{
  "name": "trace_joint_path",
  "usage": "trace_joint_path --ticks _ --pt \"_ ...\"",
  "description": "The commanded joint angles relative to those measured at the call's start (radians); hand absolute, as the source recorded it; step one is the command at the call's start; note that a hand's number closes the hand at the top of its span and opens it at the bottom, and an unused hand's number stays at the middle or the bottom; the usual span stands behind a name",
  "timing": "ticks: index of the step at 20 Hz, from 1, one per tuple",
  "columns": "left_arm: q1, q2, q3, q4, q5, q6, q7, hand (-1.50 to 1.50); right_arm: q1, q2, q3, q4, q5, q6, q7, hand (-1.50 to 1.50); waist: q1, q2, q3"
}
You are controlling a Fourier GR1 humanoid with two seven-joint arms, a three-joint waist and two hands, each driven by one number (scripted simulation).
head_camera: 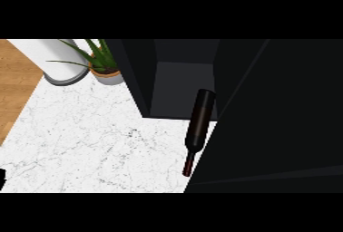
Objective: Pick up the wine, place it into the cabinet and close the cabinet
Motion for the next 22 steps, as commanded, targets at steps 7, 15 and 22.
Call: trace_joint_path --ticks 7,15,22 --pt "0.006 0.014 0.003 0.008 0.005 -0.067 0.000 1.50 -0.090 0.121 0.160 0.139 0.004 -0.166 -0.002 1.50 0.036 0.007 -0.003" --pt "0.001 0.020 0.012 0.034 0.004 -0.095 -0.001 1.50 -0.101 0.120 0.091 0.193 -0.057 -0.190 -0.049 1.50 0.055 0.024 -0.004" --pt "-0.017 0.011 0.005 0.028 0.005 -0.112 -0.002 1.50 -0.167 0.120 -0.010 0.215 -0.039 -0.173 -0.043 1.50 0.066 0.031 -0.008"
